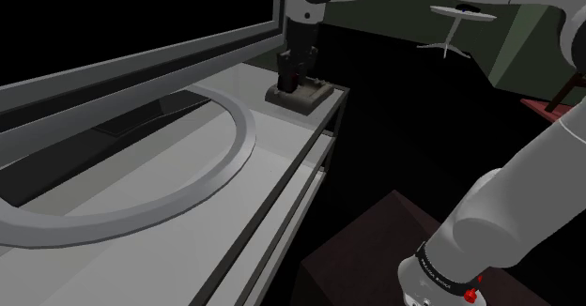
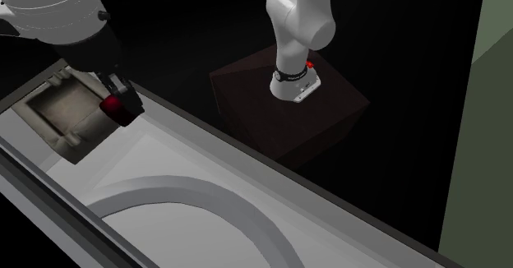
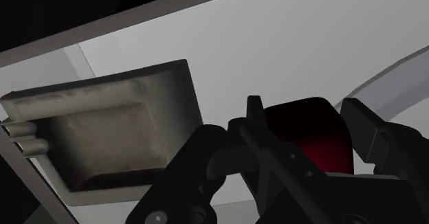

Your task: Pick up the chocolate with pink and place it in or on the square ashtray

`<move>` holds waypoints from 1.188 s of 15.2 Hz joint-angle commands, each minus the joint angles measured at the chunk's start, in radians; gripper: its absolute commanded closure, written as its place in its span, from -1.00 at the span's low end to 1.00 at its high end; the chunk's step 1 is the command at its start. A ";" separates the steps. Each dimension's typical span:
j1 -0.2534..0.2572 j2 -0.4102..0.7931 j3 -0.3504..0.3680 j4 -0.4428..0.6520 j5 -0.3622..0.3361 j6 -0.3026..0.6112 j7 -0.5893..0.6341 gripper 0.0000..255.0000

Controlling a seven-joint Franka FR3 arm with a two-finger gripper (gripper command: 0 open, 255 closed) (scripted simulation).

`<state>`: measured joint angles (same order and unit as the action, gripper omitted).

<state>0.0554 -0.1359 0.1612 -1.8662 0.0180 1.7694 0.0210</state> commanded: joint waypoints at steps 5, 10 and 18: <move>-0.055 0.119 -0.064 0.131 -0.016 -0.013 -0.116 1.00; -0.103 0.235 -0.109 0.276 -0.020 -0.043 -0.209 1.00; -0.169 0.423 -0.153 0.521 -0.013 -0.100 -0.320 1.00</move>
<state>-0.1095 0.2766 0.0102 -1.3501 0.0046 1.6633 -0.2918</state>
